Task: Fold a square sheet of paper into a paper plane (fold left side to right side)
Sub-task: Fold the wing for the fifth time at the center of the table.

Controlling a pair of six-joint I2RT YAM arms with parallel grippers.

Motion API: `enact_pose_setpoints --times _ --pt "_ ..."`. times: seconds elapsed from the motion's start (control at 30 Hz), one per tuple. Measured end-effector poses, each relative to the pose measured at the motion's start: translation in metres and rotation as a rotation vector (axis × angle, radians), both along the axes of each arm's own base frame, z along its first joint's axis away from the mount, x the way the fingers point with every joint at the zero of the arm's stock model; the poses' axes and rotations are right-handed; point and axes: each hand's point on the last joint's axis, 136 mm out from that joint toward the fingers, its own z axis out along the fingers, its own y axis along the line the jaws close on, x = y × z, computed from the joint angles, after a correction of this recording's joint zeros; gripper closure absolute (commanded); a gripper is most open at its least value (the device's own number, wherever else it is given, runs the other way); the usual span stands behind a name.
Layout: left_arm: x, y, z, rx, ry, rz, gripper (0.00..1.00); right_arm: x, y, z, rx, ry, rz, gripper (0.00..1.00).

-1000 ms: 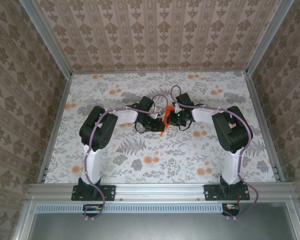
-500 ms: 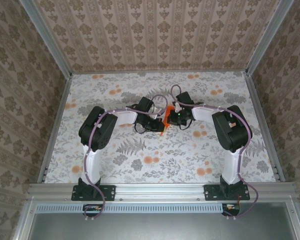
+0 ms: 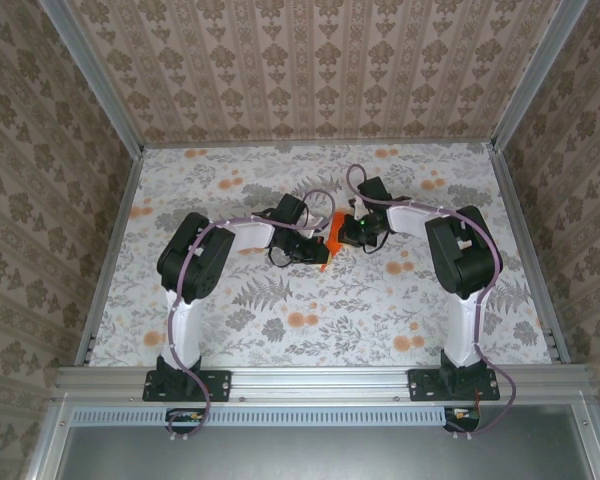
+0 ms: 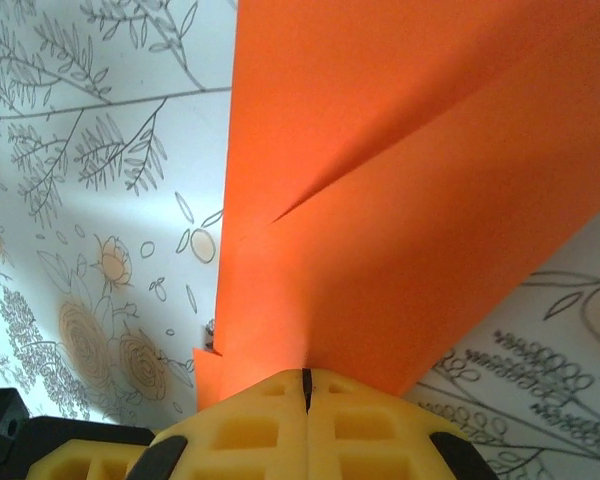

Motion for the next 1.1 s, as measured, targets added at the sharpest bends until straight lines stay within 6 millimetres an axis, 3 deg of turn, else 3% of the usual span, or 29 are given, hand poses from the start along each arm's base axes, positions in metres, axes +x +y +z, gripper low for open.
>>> enact_pose_setpoints --times 0.3,0.87,1.1 --pt "0.0 0.0 0.0 0.0 0.0 0.0 1.0 0.02 -0.026 0.001 -0.015 -0.013 -0.05 1.0" --pt "0.0 0.0 0.0 -0.001 0.0 0.0 1.0 0.027 -0.031 -0.001 0.03 0.041 -0.044 1.0" --pt "0.0 0.0 0.0 -0.004 0.0 -0.001 1.0 0.044 -0.045 0.0 0.037 0.027 -0.079 1.0"
